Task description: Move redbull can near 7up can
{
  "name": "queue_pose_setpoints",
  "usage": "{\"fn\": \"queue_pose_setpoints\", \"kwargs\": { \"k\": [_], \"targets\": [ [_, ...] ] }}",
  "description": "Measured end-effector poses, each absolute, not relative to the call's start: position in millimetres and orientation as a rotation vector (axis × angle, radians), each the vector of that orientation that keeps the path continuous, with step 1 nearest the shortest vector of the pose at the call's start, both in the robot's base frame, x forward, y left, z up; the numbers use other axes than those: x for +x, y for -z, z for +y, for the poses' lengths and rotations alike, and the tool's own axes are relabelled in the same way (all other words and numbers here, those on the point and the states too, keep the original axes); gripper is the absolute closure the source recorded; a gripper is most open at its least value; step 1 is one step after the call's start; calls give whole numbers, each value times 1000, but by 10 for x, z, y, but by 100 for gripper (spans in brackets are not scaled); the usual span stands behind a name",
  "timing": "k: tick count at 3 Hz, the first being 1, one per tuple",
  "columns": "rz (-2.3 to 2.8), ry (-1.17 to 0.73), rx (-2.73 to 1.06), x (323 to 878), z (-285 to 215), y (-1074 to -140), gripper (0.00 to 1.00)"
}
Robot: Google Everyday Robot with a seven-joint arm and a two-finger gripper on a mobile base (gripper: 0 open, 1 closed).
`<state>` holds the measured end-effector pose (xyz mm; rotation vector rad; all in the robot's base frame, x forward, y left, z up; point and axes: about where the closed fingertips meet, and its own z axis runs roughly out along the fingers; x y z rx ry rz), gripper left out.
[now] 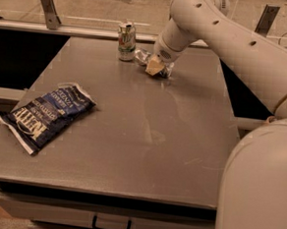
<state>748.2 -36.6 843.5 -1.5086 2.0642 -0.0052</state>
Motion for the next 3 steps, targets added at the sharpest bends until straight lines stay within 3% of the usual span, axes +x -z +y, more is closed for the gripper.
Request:
{"fn": "queue_pose_setpoints", "kwargs": {
  "k": [3],
  "targets": [
    [2082,-6,-1473,7583,-258,-8394,12]
  ]
}}
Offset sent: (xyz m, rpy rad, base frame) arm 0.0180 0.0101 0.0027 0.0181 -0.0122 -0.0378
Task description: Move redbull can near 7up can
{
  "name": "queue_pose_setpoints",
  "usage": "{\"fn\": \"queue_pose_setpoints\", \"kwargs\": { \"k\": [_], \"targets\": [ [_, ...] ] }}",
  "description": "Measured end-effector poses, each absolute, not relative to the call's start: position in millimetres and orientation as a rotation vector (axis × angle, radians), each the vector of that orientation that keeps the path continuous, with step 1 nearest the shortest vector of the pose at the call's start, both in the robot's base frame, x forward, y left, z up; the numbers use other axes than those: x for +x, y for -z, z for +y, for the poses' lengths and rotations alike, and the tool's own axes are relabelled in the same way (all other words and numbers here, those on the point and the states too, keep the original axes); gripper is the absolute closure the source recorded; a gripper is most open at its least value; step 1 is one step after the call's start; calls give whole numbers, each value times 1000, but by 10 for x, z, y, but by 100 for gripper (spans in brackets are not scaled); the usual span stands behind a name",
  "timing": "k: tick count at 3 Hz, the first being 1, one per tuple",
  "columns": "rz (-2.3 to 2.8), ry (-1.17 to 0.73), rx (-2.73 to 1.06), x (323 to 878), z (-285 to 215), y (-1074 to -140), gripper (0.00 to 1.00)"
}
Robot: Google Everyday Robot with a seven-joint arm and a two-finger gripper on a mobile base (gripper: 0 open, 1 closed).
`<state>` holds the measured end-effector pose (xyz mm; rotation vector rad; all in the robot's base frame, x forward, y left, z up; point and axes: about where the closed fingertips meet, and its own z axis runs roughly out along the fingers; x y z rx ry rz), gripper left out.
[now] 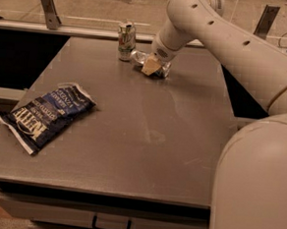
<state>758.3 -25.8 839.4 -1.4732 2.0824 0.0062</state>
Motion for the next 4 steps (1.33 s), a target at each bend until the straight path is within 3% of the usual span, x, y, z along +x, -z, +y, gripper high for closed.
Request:
{"fn": "queue_pose_setpoints", "kwargs": {
  "k": [1,3,4],
  "targets": [
    [2081,-9,-1475,7557,-248,-8417,0],
    [2037,-39,-1455,7352,-387,-8658,0],
    [1901,-94,-1411,6977,-612,-9300,0]
  ]
}}
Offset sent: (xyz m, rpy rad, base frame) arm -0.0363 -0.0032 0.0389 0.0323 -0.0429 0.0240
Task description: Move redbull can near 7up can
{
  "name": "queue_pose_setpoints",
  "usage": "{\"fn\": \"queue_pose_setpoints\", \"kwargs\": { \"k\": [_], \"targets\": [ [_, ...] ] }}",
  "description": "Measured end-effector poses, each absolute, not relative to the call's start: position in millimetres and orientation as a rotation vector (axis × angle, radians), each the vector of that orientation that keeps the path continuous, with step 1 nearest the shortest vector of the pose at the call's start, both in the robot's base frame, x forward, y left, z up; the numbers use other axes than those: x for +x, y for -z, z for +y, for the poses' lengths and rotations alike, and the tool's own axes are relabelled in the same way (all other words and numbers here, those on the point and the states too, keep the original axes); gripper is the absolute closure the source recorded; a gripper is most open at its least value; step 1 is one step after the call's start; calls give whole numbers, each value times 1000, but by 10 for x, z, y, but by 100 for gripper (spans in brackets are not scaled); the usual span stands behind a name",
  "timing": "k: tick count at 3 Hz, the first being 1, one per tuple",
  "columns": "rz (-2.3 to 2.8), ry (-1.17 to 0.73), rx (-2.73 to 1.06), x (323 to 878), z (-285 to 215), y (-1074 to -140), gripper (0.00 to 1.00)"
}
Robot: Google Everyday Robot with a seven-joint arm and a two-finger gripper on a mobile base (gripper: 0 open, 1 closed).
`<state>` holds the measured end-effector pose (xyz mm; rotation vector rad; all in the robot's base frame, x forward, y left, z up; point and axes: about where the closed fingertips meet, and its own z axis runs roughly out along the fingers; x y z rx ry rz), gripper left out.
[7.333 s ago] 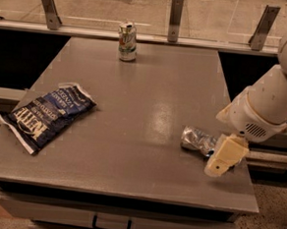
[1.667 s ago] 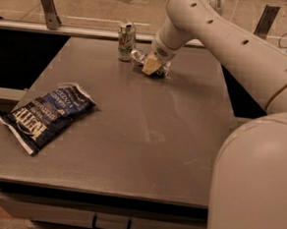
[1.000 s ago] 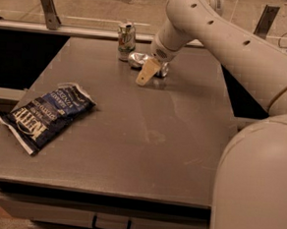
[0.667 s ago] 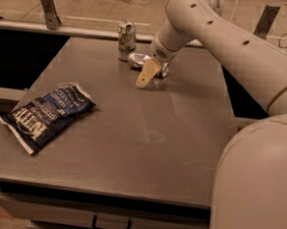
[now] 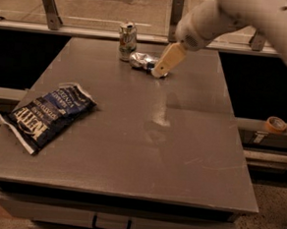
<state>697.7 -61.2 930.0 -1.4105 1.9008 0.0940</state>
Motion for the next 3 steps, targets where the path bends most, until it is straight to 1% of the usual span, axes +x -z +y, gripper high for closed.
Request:
{"fn": "queue_pose_setpoints", "kwargs": {
  "k": [1,2,3],
  "targets": [
    [1731,-109,-1371,6458,-1012,-10058,0],
    [1629,-60,-1349,5996,-1381,-10561,0],
    [1626,-49,-1344,5946,-1467,-10583,0]
  ]
}}
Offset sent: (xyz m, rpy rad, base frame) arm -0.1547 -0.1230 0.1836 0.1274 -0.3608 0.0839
